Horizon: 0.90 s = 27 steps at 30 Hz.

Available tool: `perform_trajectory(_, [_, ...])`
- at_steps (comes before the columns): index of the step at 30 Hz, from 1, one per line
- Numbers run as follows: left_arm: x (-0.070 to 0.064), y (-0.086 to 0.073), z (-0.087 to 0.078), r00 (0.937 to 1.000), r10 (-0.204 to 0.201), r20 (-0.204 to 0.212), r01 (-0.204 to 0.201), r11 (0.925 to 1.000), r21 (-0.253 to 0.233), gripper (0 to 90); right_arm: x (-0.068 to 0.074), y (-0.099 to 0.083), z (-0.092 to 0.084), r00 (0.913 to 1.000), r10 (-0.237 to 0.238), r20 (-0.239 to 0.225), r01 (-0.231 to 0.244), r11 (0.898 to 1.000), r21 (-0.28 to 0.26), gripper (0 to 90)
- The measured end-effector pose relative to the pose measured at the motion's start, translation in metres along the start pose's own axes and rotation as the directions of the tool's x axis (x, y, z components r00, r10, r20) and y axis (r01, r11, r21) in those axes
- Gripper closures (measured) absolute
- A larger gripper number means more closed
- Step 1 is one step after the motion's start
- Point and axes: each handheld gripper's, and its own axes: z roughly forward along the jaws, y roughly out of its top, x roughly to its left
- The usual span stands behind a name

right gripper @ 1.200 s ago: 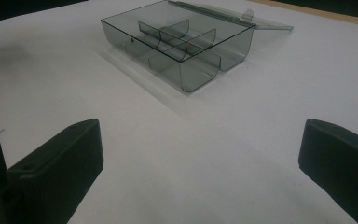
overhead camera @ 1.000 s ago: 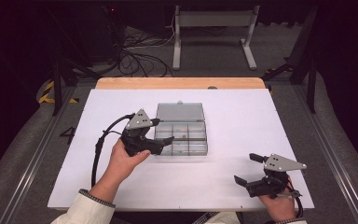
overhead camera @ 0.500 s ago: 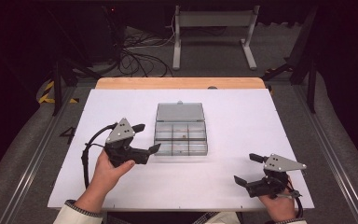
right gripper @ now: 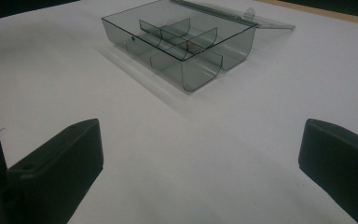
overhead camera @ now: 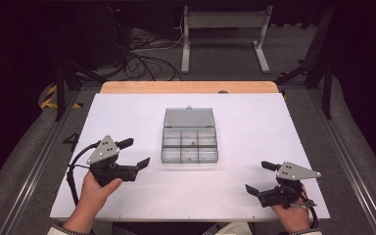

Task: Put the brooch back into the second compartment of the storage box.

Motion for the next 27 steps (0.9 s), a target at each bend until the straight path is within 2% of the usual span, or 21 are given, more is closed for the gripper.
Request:
perform_trajectory(8, [0.004,-0.023,-0.014,0.9997,-0.019,-0.014,0.019,0.9998,-0.011,16.8,0.0,0.0,0.0,1.0,-0.002,0.0,0.002,1.0,0.002,0.7])
perform_trajectory(18, [0.012,-0.059,-0.025,0.9965,-0.081,-0.018,0.081,0.9965,-0.022,16.7,0.0,0.0,0.0,1.0,0.0,0.0,0.0,1.0,0.002,0.7])
perform_trajectory(22, [0.013,-0.07,-0.027,0.9967,-0.078,-0.022,0.078,0.9968,-0.019,16.4,0.0,0.0,0.0,1.0,0.0,0.0,0.0,1.0,0.003,0.7])
perform_trajectory(27, [0.011,-0.079,-0.03,0.9979,-0.04,-0.05,0.041,0.9992,0.005,15.9,0.0,0.0,0.0,1.0,0.0,0.0,0.0,1.0,0.0,0.7])
